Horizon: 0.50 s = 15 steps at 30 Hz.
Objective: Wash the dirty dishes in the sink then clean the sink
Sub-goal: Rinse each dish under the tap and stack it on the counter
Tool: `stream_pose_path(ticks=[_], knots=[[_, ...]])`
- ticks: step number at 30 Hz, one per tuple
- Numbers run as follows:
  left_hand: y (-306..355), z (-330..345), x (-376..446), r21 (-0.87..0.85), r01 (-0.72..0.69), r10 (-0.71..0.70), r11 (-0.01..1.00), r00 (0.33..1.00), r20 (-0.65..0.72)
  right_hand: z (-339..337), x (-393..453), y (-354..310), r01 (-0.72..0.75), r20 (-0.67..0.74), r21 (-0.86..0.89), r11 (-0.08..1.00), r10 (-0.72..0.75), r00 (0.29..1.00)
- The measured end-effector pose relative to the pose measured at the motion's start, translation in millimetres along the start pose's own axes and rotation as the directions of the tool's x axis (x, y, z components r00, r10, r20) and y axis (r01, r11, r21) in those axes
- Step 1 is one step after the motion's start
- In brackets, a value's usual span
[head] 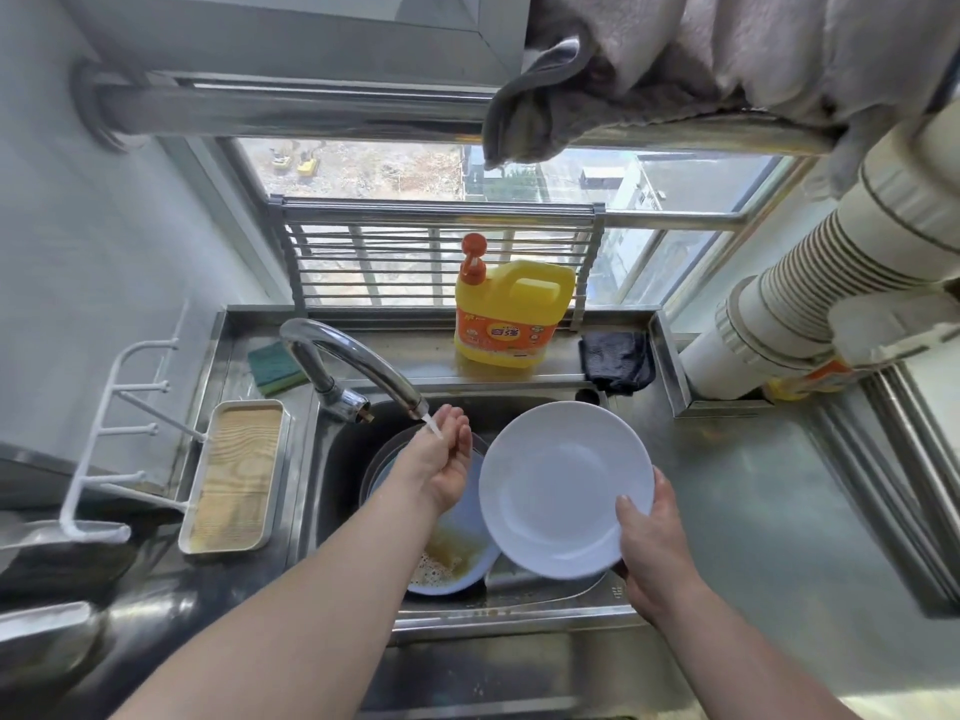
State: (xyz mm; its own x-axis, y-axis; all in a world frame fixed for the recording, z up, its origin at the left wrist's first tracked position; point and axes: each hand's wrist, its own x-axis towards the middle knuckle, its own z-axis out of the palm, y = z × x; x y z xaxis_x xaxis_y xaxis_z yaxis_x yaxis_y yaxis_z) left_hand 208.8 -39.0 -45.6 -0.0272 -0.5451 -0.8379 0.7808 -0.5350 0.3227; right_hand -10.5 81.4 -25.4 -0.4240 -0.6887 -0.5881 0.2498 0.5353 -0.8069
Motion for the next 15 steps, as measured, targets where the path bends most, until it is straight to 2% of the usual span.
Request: stream_pose_path(ticks=[2,7,9,12,15], knots=[[1.8,4.4,1.8,-0.033,-0.02,0.02,0.999,1.0,-0.007,2.2,0.3,-1.4,0.025,-0.004,-0.011,1.0,-0.025,1.0],[-3.1,4.7,11.5,0.085,0.021,-0.018,0.996,0.999,-0.034,1.1,4.7,-3.0,0.06,0.014,-0.073,0.996,-0.06,0.998],[-4.9,2.2,10.8,0.21,0.022,-0.029,0.978,0.999,0.028,-0.3,6.8,-2.3,0.073,0.03,-0.106,0.992,-0.07,0.997],[-12.4,-4.7,8.0,0.442,0.001,-0.074,0.897,0.986,0.15,-0.5,10.0,-3.0,0.097,0.047,-0.134,0.986,-0.091,0.995],[-20.6,-15.0,4.6,0.479,0.025,-0.114,0.877,0.981,0.158,-0.5,14.8,-2.1,0.094,0.058,-0.153,0.984,-0.086,0.995]])
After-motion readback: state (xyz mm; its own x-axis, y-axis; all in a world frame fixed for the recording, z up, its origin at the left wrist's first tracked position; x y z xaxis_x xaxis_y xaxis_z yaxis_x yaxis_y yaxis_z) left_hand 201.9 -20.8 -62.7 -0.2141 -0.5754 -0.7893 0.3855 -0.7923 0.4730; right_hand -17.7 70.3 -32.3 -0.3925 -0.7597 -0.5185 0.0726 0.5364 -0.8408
